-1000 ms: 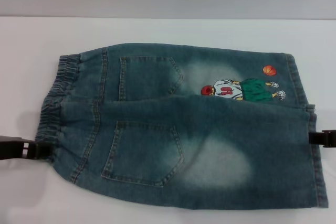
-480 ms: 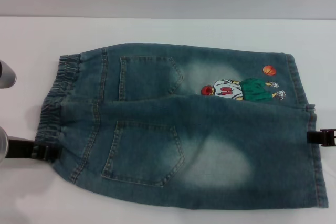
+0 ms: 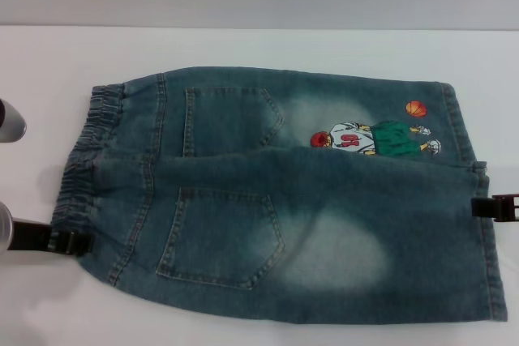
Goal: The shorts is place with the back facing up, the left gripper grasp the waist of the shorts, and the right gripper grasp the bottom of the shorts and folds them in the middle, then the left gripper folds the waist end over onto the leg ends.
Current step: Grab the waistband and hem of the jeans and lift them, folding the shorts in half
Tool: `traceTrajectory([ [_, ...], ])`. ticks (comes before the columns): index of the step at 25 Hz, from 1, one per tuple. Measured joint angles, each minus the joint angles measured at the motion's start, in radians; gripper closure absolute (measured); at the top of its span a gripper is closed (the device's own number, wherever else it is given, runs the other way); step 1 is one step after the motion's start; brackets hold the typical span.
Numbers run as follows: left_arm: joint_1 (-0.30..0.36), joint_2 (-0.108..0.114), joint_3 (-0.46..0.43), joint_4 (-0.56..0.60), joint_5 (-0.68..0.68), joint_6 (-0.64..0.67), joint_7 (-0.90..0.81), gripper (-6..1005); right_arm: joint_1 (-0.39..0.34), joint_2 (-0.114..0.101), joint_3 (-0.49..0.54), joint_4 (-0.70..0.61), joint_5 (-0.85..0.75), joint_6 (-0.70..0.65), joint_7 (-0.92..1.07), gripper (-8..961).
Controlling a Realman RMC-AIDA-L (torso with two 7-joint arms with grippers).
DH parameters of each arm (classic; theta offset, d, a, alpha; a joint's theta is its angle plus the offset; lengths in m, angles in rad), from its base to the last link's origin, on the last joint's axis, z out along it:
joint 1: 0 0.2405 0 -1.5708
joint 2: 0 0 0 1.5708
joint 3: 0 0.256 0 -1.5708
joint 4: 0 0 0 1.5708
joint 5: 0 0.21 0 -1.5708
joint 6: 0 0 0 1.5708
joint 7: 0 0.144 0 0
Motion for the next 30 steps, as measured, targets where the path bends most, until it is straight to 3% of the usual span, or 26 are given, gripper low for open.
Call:
traceTrajectory([
  [14, -0.014, 0.0, 0.01, -0.023, -0.002, -0.05, -0.002, 424, -0.011, -0.001, -0.007, 0.032, -0.012, -0.01, -0.008, 248],
  [17, -0.009, 0.0, 0.017, -0.04, -0.001, -0.052, -0.01, 516, -0.016, -0.002, -0.007, 0.035, -0.012, -0.01, -0.014, 249],
  [30, -0.006, 0.0, 0.033, -0.089, -0.001, -0.072, -0.021, 639, -0.018, 0.0, -0.05, 0.066, -0.005, -0.184, -0.029, 255],
])
